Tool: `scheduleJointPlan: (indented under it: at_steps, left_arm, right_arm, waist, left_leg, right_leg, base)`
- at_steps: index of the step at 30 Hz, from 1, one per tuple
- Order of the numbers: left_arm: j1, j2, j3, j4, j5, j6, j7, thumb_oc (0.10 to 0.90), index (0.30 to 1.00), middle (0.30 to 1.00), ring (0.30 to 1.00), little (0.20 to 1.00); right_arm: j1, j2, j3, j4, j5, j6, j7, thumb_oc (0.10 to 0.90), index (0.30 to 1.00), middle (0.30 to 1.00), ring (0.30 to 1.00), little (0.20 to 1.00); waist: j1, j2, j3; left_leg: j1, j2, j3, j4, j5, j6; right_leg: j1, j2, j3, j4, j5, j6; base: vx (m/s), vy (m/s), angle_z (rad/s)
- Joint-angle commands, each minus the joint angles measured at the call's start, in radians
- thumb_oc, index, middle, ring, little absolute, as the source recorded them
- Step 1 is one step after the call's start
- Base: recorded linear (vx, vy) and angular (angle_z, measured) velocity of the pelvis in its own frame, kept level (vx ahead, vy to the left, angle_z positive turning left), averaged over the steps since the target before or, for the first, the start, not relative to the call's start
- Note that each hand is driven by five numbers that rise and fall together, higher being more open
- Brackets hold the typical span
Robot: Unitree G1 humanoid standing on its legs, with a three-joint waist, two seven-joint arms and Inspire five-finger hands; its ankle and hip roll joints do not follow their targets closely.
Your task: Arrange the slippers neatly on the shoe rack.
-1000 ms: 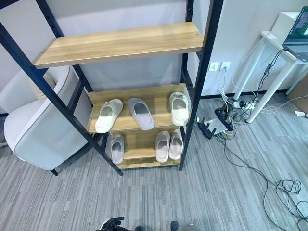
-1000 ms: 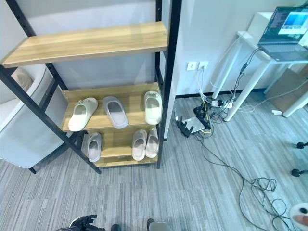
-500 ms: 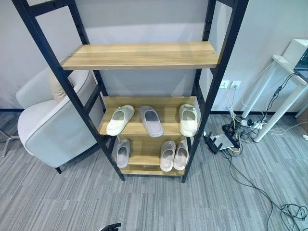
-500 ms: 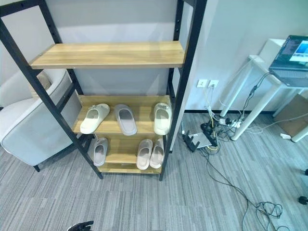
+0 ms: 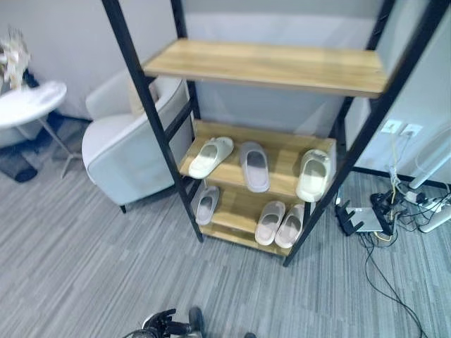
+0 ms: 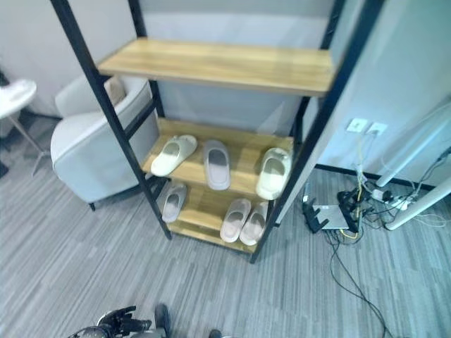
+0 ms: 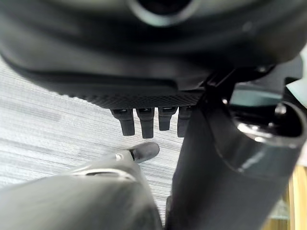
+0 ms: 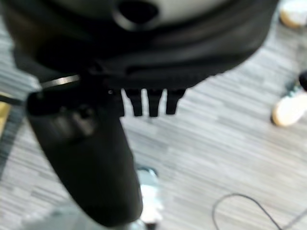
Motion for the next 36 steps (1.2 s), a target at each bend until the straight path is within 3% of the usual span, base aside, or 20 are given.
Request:
scheduleJointPlan:
  at_steps: [1,3,4,5,6,8,9,10,13,17,24,36]
  left_arm:
    - [0.041,0.045,-0.008,0.036,0.057,0.008,-0.001,0.8,0.9,0.9,0.9,0.9]
    - [0.037,0.054,-0.002,0.031,0.051,0.002,0.005,0.8,0.9,0.9,0.9,0.9]
    - [0.019,0.07,0.0,0.014,0.043,-0.002,0.012,0.8,0.9,0.9,0.9,0.9]
    - [0.019,0.07,0.0,0.014,0.043,-0.002,0.012,0.8,0.9,0.9,0.9,0.9]
    - [0.002,0.083,-0.001,-0.005,0.042,-0.003,0.018,0.8,0.9,0.9,0.9,0.9]
    - [-0.015,0.09,-0.017,-0.029,0.052,-0.009,0.027,0.8,0.9,0.9,0.9,0.9]
    - [-0.015,0.09,-0.017,-0.029,0.052,-0.009,0.027,0.8,0.9,0.9,0.9,0.9]
    - [-0.028,0.094,-0.033,-0.04,0.063,-0.015,0.034,0.8,0.9,0.9,0.9,0.9]
    - [-0.039,0.097,-0.052,-0.053,0.075,-0.024,0.036,0.8,0.9,0.9,0.9,0.9]
    - [-0.04,0.089,-0.063,-0.046,0.096,-0.024,0.045,0.8,0.9,0.9,0.9,0.9]
    - [0.012,0.071,-0.056,-0.002,0.136,-0.01,0.038,0.8,0.9,0.9,0.9,0.9]
    - [0.05,0.031,-0.077,-0.014,0.209,-0.012,0.066,0.8,0.9,0.9,0.9,0.9]
  right_arm:
    - [0.011,0.007,-0.005,-0.01,0.011,-0.02,-0.001,0.8,0.9,0.9,0.9,0.9]
    - [0.001,0.012,-0.021,-0.024,0.049,-0.025,0.002,0.8,0.9,0.9,0.9,0.9]
    - [-0.011,0.018,-0.007,-0.032,0.031,-0.029,0.001,0.8,0.9,0.9,0.9,0.9]
    - [-0.011,0.018,-0.007,-0.032,0.031,-0.029,0.001,0.8,0.9,0.9,0.9,0.9]
    - [-0.019,0.016,0.011,-0.038,-0.021,-0.029,-0.019,0.8,0.9,0.9,0.9,0.9]
    - [-0.029,0.013,0.016,-0.061,-0.031,-0.033,-0.028,0.8,0.9,0.9,0.9,0.9]
    - [-0.029,0.013,0.016,-0.062,-0.031,-0.033,-0.028,0.8,0.9,0.9,0.9,0.9]
    - [-0.03,0.015,0.023,-0.071,-0.029,-0.037,-0.03,0.8,0.9,0.9,0.9,0.9]
    - [-0.02,0.015,0.034,-0.103,-0.032,-0.049,-0.033,0.8,0.9,0.9,0.9,0.9]
    - [-0.028,0.013,0.052,-0.168,-0.053,-0.059,-0.047,0.8,0.9,0.9,0.9,0.9]
    - [-0.041,0.028,0.111,-0.244,-0.086,-0.065,-0.035,0.8,0.9,0.9,0.9,0.9]
    - [-0.007,-0.017,0.162,-0.642,-0.108,-0.132,-0.046,0.8,0.9,0.9,0.9,0.9]
  waist:
    - [0.014,-0.05,-0.028]
    - [0.016,-0.064,-0.04]
    - [0.014,-0.07,-0.042]
    - [0.015,-0.071,-0.042]
    - [0.003,-0.065,-0.036]
    - [-0.02,-0.047,-0.024]
    - [-0.02,-0.048,-0.023]
    - [-0.042,-0.028,-0.01]
    - [-0.078,-0.024,0.009]
    - [-0.1,-0.033,0.021]
    - [-0.081,-0.049,-0.017]
    - [-0.076,-0.03,-0.053]
  left_leg:
    - [-0.045,-0.055,-0.011,0.07,-0.004,0.043]
    - [-0.044,-0.076,-0.004,0.08,-0.025,0.061]
    - [-0.034,-0.095,0.001,0.084,-0.046,0.083]
    - [-0.034,-0.096,0.002,0.085,-0.046,0.083]
    - [-0.004,-0.115,-0.008,0.076,-0.064,0.103]
    - [0.045,-0.127,-0.027,0.056,-0.079,0.113]
    - [0.047,-0.127,-0.027,0.055,-0.079,0.113]
    - [0.084,-0.132,-0.046,0.037,-0.087,0.117]
    - [0.127,-0.152,-0.077,0.035,-0.106,0.12]
    - [0.166,-0.173,-0.102,0.041,-0.134,0.119]
    - [0.198,-0.182,-0.101,0.05,-0.167,0.118]
    - [0.227,-0.164,-0.084,-0.041,-0.127,0.1]
  right_leg:
    - [0.127,-0.101,0.033,-0.033,-0.077,0.126]
    - [0.111,-0.126,0.048,-0.006,-0.067,0.148]
    - [0.071,-0.15,0.057,0.09,-0.038,0.179]
    - [0.069,-0.151,0.057,0.092,-0.039,0.179]
    - [0.023,-0.157,0.072,0.201,0.011,0.2]
    - [-0.047,-0.146,0.099,0.292,0.066,0.195]
    - [-0.047,-0.147,0.099,0.295,0.064,0.195]
    - [-0.103,-0.11,0.116,0.299,0.047,0.177]
    - [-0.136,-0.067,0.147,0.216,0.014,0.158]
    - [-0.144,-0.057,0.189,0.126,0.054,0.167]
    - [-0.089,-0.077,0.161,0.029,0.077,0.163]
    - [-0.019,-0.07,0.16,-0.053,0.058,0.149]
  base:
    - [0.24,0.204,-0.28]
    - [0.23,0.219,-0.38]
    - [0.12,0.138,-0.42]
    - [0.27,0.266,-0.35]
    - [0.23,0.202,-0.02]
    - [0.23,0.198,0.16]
    - [0.2,0.149,0.3]
    - [0.2,0.118,0.4]
    - [0.22,0.084,0.5]
    - [0.14,0.019,0.49]
    - [0.11,-0.025,0.01]
    - [0.0,-0.05,-0.03]
